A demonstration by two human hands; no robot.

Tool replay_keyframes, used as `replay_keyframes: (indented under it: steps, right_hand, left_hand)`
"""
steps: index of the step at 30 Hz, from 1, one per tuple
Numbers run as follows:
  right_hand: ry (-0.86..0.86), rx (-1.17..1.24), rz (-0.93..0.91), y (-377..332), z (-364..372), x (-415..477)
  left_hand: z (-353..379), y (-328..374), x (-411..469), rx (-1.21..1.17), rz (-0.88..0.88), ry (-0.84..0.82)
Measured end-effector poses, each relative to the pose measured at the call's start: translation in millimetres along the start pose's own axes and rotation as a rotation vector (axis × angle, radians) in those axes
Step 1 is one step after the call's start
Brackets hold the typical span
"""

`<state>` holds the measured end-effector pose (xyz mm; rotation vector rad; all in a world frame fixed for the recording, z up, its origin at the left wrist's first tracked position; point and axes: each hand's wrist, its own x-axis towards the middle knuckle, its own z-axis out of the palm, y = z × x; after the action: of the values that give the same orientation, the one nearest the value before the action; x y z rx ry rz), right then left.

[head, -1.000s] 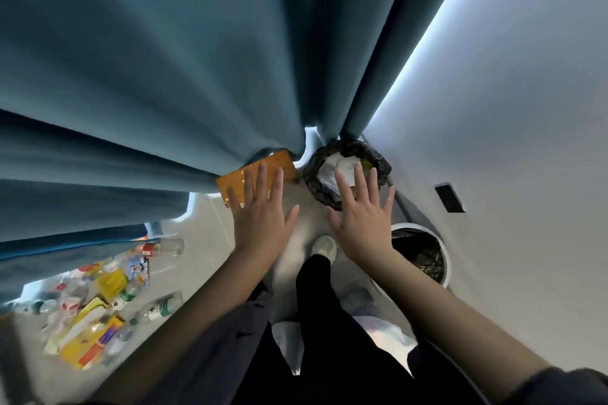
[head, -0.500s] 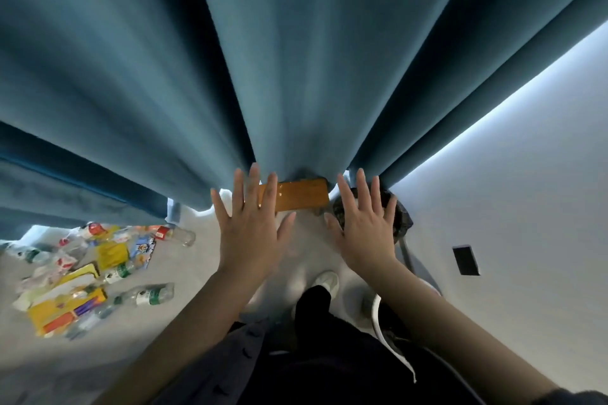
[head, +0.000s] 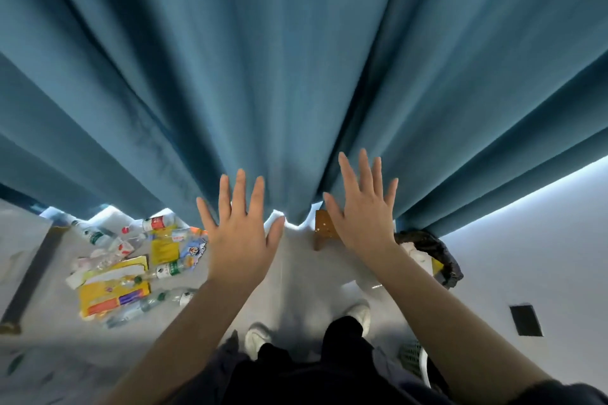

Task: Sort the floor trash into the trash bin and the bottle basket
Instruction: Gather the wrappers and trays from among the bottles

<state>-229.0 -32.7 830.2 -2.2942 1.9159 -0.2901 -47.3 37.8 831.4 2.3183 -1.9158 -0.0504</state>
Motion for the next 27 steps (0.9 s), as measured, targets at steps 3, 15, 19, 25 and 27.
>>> replay_keyframes:
  steps: [3, 15, 19, 25, 27]
  right_hand:
    - [-0.027, -0.006, -0.086, -39, 6, 1]
    - [-0.213, 0.005, -0.462, -160, 55, 34]
    - [-0.310, -0.023, -0.605, -199, 85, 61]
    - [-0.471, -0.036, -0.859, -268, 136, 106]
    - [-0.539, -0.070, -0.957, -288, 155, 117]
  left_hand:
    - [-7, -37, -7, -0.019, -0.080, 0.008]
    - [8, -142, -24, -0.069, -0.459, 0.027]
    - [15, -176, -20, -0.067, -0.602, 0.007]
    - [33, -230, -2, -0.060, -0.863, -0.054]
    - [44, -246, 3, -0.068, -0.936, -0.087]
